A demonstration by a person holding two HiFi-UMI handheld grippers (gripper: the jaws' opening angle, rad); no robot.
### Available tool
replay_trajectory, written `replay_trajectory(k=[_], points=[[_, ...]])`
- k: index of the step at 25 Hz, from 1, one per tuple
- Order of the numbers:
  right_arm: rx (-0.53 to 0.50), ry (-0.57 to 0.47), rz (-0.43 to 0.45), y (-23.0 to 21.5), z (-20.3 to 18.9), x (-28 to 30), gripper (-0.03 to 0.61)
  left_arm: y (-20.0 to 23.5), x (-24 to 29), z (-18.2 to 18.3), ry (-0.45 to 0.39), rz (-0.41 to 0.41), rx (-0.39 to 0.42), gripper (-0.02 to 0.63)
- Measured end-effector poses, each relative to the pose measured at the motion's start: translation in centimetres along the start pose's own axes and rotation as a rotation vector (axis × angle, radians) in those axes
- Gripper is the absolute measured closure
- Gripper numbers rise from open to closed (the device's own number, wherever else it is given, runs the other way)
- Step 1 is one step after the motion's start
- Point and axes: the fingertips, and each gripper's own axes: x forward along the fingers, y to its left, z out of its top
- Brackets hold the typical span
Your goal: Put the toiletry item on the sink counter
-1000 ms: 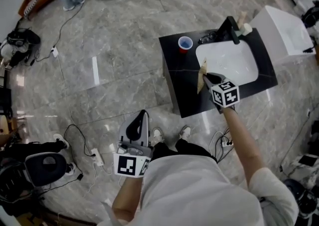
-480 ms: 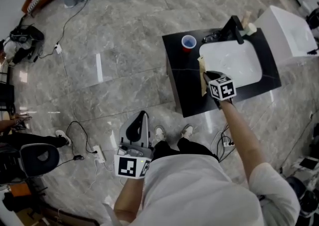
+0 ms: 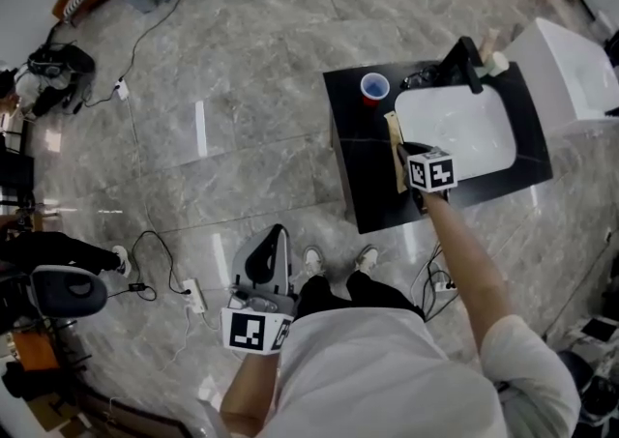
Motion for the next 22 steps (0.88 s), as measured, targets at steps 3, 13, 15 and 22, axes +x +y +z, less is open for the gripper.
replay_trajectory(k=[3, 13, 15, 22], points=[[0.01, 0.004, -0.003, -0.3, 0.0, 0.5, 0.526, -0.1, -0.1, -0.1, 0.0, 0.007, -0.003, 0.611], [0.037, 0.029, -0.02, -0.7, -0.6, 1.8, 0.526, 0.0, -0.5, -0.1, -0.001, 0.033, -0.006, 0.611], [0.047, 0.039, -0.023, -0.9, -0.8, 2.0, 0.526, 0.0, -0.6, -0.3, 0.003, 0.035, -0.014, 0.611], [0.058, 0.063, -0.047, -1.5, -1.1, 2.5, 0.526, 0.3, -1.1, -0.3, 0.004, 0.043, -0.013, 0.611]])
